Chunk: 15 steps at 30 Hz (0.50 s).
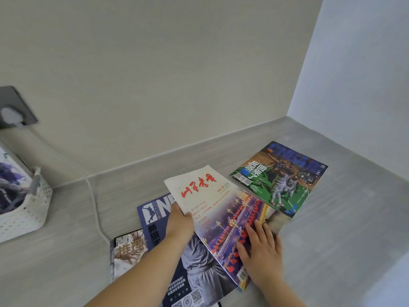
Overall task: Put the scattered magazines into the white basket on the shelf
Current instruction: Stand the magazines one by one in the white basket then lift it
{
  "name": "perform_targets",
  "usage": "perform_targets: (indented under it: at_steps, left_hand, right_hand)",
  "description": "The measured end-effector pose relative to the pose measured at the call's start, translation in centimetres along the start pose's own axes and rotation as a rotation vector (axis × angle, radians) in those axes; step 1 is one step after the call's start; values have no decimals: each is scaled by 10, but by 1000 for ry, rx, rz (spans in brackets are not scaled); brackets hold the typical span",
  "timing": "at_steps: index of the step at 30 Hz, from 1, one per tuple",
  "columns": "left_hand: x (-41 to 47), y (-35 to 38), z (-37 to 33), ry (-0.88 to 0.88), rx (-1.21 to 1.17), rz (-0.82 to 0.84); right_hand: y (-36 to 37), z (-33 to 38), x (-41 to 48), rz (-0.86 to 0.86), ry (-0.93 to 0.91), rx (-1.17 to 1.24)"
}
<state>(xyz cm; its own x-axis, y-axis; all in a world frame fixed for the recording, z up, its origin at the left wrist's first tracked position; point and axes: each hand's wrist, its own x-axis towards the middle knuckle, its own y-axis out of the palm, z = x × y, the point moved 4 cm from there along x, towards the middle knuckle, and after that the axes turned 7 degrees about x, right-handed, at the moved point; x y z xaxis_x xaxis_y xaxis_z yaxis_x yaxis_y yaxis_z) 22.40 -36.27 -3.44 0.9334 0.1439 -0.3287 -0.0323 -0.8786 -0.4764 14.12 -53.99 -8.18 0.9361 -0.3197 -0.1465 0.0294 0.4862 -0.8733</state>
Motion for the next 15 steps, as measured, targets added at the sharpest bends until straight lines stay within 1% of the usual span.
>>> perform_targets:
  at_steps: [4, 8, 10, 12, 15]
  left_hand:
    - [-19, -26, -12, 150, -33, 16]
    - [-32, -75, -26, 299, -96, -7]
    - [-37, -105, -30, 374, -141, -41]
    - [-41, -136, -27, 429, -175, -64]
    - [-40, -186, -12, 455, -195, -126]
  right_hand:
    - [-16, 10, 0, -75, 39, 98]
    - [-41, 43, 13, -156, 26, 293]
    - [-49, 69, 18, -120, -4, 474]
    - [-50, 96, 20, -29, -48, 641]
    - [-45, 133, 18, 17, -97, 653]
